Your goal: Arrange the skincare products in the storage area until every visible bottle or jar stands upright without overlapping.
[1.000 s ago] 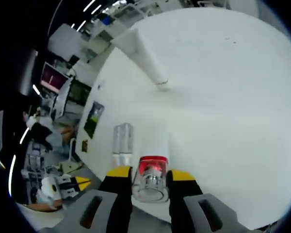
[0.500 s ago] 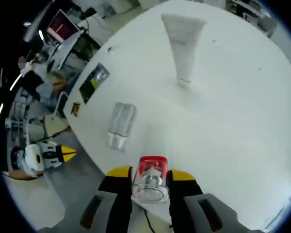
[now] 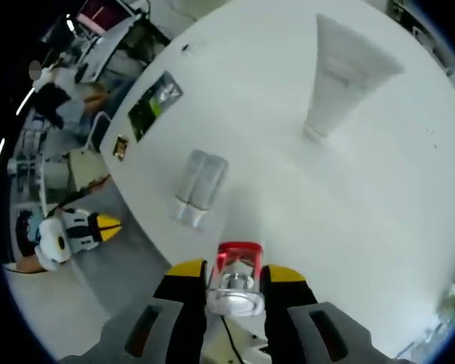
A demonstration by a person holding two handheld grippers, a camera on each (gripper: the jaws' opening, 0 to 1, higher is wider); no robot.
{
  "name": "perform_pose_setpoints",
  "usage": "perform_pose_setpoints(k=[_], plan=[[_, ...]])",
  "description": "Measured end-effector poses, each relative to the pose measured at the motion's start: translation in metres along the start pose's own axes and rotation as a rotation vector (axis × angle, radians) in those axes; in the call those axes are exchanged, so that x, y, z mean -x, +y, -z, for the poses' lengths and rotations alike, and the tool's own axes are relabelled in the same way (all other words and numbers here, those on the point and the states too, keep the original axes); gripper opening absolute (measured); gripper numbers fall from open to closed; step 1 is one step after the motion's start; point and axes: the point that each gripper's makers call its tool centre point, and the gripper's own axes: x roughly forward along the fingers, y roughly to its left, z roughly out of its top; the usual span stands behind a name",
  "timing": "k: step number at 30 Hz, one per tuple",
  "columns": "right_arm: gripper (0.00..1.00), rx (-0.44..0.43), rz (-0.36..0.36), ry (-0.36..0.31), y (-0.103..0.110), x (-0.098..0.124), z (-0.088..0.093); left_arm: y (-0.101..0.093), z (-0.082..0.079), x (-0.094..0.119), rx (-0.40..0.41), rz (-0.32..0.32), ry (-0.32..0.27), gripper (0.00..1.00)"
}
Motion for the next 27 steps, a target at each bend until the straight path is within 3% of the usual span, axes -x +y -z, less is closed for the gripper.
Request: perform_pose_setpoints(k=[3,12,27], plan=[[0.23,0.018,0.012,0.031,0.001,0.001,0.001,0.000,-0.001,0.000,0.000,-0.003,-0.005,0.00],[0.24,0.147,0.096,0.216,-0.003,0.006,0.003,0.002,-0.001,0.001,0.004,-0.008,-0.005,0.00],[0.25,0.138,0.118,0.263,0.004,0.005,-0.011,0.003,-0.002,0.001,-0.003,-0.012,-0.008,0.00]])
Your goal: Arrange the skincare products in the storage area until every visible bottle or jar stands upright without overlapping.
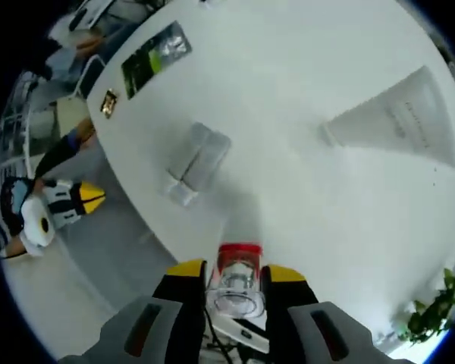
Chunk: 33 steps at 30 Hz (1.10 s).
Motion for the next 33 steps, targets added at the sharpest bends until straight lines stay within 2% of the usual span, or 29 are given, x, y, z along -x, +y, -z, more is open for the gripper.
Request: perform_pose_setpoints(k=[6,10,14,19,33], plan=[[0.25,0.009,-0.005,0.001,0.0017,0.0006,-0.0041,0.0005,0.0007,-0.0002,-0.003,0.000,0.004,0.00],[0.25,-0.009,-0.018,-0.022,-0.0005,0.0018,-0.0072,0.0011,-0.0012,0.0002,-0.004,-0.005,-0.007,0.00],[0.25,0.012,-0.013,-0.045,0.0018,0.0018,-0.0090,0.0007,-0.0018,0.0005,-0.011,-0.005,-0.009,0.00],[0.25,-0.003,-0.022,-0.021,0.0030,-0.0007,-0.0070,0.0004,-0.0030,0.0008,-0.012,-0.004,-0.015,0.00],[0.25,-0.004,-0.014,-0.016,0.0031,-0.0022,-0.0047,0.0009,-0.0061,0.0024,-0.021,-0.005,-0.032,0.00]])
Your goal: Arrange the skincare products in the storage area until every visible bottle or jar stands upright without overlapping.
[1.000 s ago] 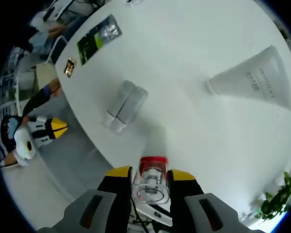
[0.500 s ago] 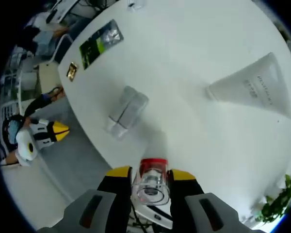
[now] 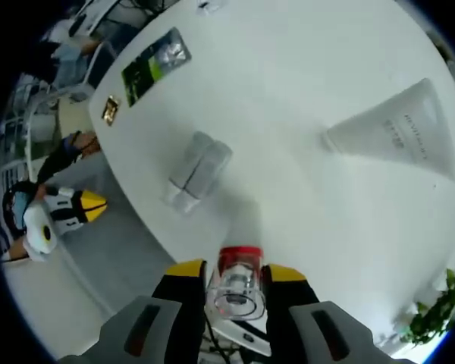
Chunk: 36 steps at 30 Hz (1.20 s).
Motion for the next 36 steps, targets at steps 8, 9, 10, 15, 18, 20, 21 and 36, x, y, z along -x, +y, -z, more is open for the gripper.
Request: perform_pose_setpoints(k=[8,9,10,15,18,20,21,36], plan=[[0.26,-0.006,-0.009,-0.026,-0.001,0.001,-0.001,-0.001,0.000,0.000,-0.004,0.003,-0.001,0.00],[0.26,-0.002,-0.007,-0.023,0.000,0.000,-0.001,-0.001,0.000,0.000,-0.005,0.003,-0.001,0.00],[0.26,0.000,-0.006,-0.022,0.000,0.000,0.000,-0.001,0.000,0.000,-0.005,0.004,-0.001,0.00],[0.26,0.001,0.003,-0.022,0.001,0.000,0.000,-0.002,-0.001,0.000,-0.010,0.005,-0.003,0.00],[0.26,0.003,0.009,-0.022,0.001,0.000,0.000,-0.002,-0.001,0.000,-0.011,0.007,-0.003,0.00],[0.26,0.005,0.009,-0.023,0.001,-0.001,0.000,-0.002,-0.001,0.000,-0.011,0.007,-0.003,0.00],[0.26,0.002,0.007,-0.023,0.002,-0.001,0.000,-0.002,-0.001,0.000,-0.010,0.007,-0.003,0.00],[0.27,0.003,-0.001,-0.049,0.009,-0.001,-0.003,-0.003,-0.002,0.000,-0.016,0.007,-0.008,0.00]])
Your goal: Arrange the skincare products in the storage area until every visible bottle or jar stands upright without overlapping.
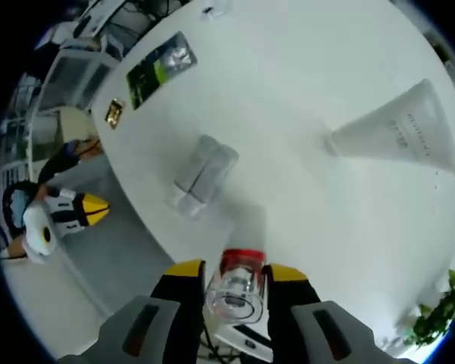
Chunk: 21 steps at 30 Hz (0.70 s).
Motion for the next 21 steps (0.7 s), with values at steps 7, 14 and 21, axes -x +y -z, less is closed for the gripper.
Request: perform_pose_setpoints(k=[7,14,21], plan=[[0.27,0.026,0.009,-0.016,0.000,0.001,-0.001,0.000,0.000,0.000,0.000,0.000,-0.001,0.00],[0.28,0.020,-0.026,-0.105,0.000,0.013,-0.010,-0.001,-0.001,0.001,-0.006,0.002,-0.004,0.00],[0.31,-0.037,-0.065,-0.317,0.002,0.045,-0.019,-0.003,-0.002,0.001,-0.013,0.012,-0.008,0.00]])
